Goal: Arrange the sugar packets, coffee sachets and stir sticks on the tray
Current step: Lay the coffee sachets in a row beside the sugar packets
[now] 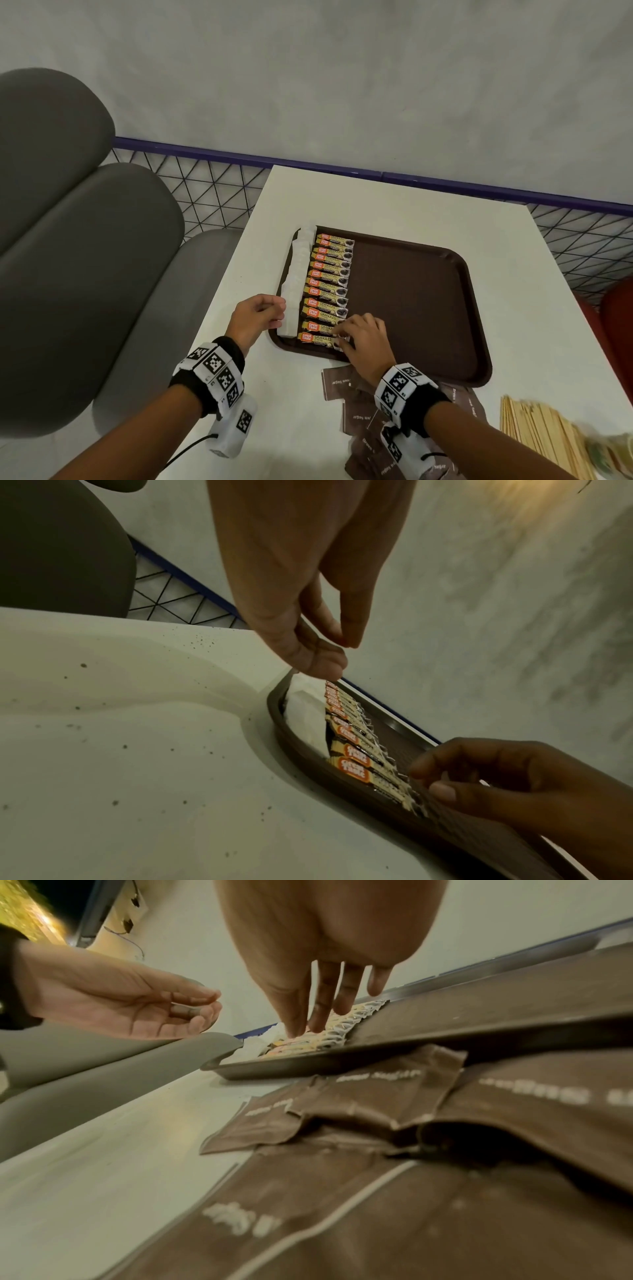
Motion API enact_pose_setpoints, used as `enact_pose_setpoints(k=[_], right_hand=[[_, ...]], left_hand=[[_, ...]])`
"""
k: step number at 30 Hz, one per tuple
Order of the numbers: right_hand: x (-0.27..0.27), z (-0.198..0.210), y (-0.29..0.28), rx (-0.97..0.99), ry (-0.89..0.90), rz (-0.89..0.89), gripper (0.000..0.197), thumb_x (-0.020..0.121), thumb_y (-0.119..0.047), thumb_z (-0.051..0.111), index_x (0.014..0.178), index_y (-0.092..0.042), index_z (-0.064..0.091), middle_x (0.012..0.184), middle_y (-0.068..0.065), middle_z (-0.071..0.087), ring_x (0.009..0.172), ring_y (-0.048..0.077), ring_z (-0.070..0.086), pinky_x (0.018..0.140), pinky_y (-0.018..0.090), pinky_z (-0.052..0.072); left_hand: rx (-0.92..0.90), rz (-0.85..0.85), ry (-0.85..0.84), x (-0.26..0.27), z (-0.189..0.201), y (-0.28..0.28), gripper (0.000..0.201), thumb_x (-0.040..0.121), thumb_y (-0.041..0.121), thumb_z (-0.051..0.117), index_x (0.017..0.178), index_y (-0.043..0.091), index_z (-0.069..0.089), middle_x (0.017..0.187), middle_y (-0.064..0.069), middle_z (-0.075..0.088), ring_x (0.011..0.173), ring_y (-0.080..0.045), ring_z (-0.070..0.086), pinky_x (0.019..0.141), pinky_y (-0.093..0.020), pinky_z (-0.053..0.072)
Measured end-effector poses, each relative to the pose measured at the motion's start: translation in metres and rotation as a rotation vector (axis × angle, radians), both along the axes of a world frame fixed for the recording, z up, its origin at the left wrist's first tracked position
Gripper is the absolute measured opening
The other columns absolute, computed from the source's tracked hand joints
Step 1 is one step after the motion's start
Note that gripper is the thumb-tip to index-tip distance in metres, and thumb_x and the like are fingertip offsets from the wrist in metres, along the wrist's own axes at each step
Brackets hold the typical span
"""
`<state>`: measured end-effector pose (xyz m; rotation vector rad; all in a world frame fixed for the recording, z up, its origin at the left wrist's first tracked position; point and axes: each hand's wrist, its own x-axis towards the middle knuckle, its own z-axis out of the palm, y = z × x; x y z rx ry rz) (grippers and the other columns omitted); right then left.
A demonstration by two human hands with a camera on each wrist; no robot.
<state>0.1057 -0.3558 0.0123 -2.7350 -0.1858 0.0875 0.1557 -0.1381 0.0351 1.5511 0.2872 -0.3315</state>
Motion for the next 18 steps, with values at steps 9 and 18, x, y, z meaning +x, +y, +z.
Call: enact_pose_setpoints(k=[9,18], right_hand=[[-0.01,0.006,-0.015,0.12,0.036,-0.103,0.019,0.092,-0.02,0.049,0.106,-0.028,0.06,0.107,-0.014,0.061,0.105,0.01,0.045,0.092,0.024,0.02],[-0.055,0.023,-0.101,0.184,0.119,-0.332,0.019,0.084,-0.003,0.053,0.096,-0.013,0.064,0.098,0.002,0.06,0.096,0.018,0.046,0.087,0.023,0.036]], left_hand=[[0.03,-0.153,0.046,-0.009,0.003,-0.007,0.014,0.086,0.003,0.062,0.099,0.005,0.066,0.088,-0.012,0.067,0.079,-0.02,0.064,0.065,-0.021,0.056],[0.29,-0.694,0.049,-0.053,-0.01,-0.031,0.017,0.09,0.004,0.057,0.091,0.017,0.068,0.084,0.004,0.067,0.074,-0.009,0.059,0.062,-0.016,0.046]])
